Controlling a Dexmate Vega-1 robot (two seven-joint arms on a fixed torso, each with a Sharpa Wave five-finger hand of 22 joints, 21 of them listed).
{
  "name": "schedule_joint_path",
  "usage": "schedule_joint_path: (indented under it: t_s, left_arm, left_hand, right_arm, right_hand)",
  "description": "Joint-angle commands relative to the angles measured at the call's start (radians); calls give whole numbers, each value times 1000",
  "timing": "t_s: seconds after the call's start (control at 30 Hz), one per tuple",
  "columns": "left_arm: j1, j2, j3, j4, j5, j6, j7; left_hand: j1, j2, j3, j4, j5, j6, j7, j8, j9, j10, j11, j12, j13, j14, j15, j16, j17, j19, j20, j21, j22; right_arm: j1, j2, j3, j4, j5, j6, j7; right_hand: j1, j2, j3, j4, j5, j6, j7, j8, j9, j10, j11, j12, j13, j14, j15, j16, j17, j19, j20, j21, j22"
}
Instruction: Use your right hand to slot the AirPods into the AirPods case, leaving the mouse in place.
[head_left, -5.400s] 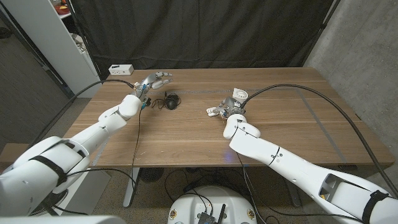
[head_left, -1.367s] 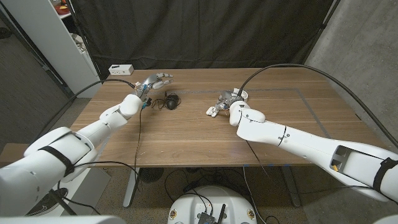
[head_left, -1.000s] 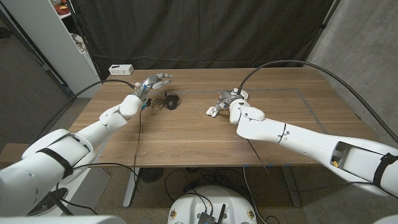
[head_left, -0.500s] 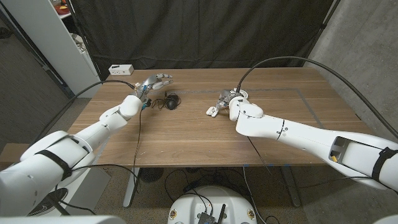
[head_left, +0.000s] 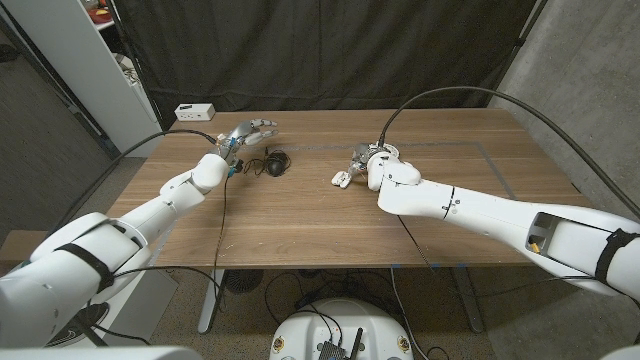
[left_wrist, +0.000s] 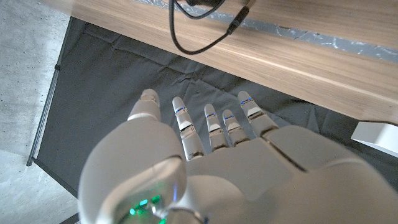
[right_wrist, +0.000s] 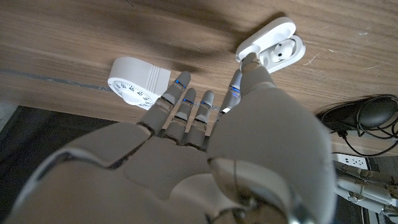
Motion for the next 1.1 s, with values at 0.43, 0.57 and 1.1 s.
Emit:
schedule_joint_path:
  t_s: [0.43, 0.57, 1.1]
  left_arm:
    - [27, 16, -14, -49, 0, 30, 8]
    - [35, 21, -19, -65, -2, 43, 9]
    - [45, 24, -26, -77, -1, 45, 8]
  left_hand:
    - [4, 4, 0, -1, -2, 4, -3, 3, 1, 3, -3, -3, 3, 5, -38, -4, 2, 0, -2, 2, 3]
    - [4, 4, 0, -1, -2, 4, -1, 4, 1, 3, -3, -2, 4, 4, -39, -5, 2, -1, -1, 2, 3]
    - [4, 5, 0, -1, -2, -1, -4, 2, 1, 2, -3, -3, 4, 4, -36, -5, 2, -1, 1, 2, 3]
  right_arm:
    - [51, 27, -39, 53, -12, 25, 64]
    - [57, 28, -45, 58, -14, 32, 78]
    - [89, 31, -71, 87, -46, 47, 122]
  right_hand:
    - [-8, 6, 2, 4, 0, 17, 6, -1, 0, -3, 1, -7, -1, -6, -55, -8, -6, 2, 6, -6, -1]
    - [-9, 6, 2, 4, 0, 18, 7, -1, 0, -3, 1, -7, -2, -7, -54, -9, -7, 2, 6, -7, -1]
    - [-17, 11, 0, 8, -1, 16, 11, -5, -2, -5, 2, -7, -5, -6, -54, -10, -11, 2, 7, -7, -1]
